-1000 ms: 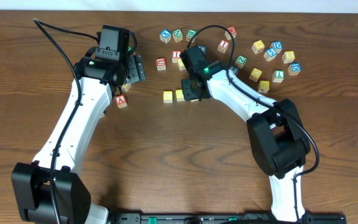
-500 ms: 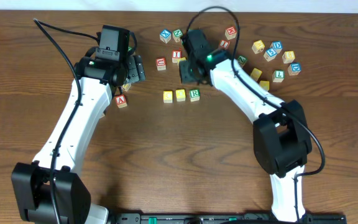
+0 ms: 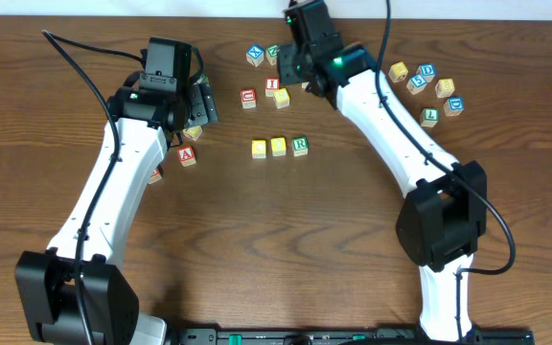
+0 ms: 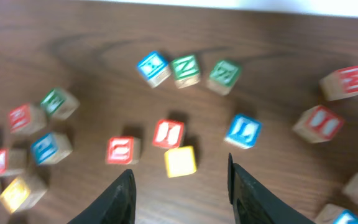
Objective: Spell out CORL
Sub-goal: 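Release the R block and raise the right gripper toward top cluster, then lower the right gripper and grasp the blue L block, then carry the L block down and lower it right of the R block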
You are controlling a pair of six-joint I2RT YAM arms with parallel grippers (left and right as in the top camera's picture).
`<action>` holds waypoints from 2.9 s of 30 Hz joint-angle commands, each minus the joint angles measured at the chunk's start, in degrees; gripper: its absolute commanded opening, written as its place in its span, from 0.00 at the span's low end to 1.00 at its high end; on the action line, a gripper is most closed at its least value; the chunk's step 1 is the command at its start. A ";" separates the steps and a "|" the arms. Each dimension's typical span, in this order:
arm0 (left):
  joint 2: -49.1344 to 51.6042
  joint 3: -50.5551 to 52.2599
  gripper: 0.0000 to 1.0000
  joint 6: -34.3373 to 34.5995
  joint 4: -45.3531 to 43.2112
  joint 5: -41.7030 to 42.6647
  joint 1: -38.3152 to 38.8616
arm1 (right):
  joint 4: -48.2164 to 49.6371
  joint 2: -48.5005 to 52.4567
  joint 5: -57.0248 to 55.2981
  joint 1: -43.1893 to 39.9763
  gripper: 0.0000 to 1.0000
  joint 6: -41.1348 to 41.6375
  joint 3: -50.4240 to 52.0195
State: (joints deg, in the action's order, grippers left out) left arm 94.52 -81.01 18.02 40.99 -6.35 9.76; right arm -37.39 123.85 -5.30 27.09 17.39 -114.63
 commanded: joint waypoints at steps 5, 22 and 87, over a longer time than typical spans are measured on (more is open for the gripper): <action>0.63 0.13 0.89 0.28 1.40 -0.13 -0.15 | 2.60 4.31 -5.05 -3.74 0.44 6.38 -0.96; 0.63 0.13 0.89 0.28 2.29 -0.13 -0.15 | 9.64 15.17 -4.85 -4.17 0.56 6.84 -0.96; 0.63 0.13 0.89 0.26 2.23 -0.22 -0.15 | 11.78 16.79 -8.94 -3.48 0.26 4.74 0.09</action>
State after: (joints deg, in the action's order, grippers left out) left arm 94.52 -81.01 18.02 43.09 -6.35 9.76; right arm -24.99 142.45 -13.61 23.49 23.59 -114.69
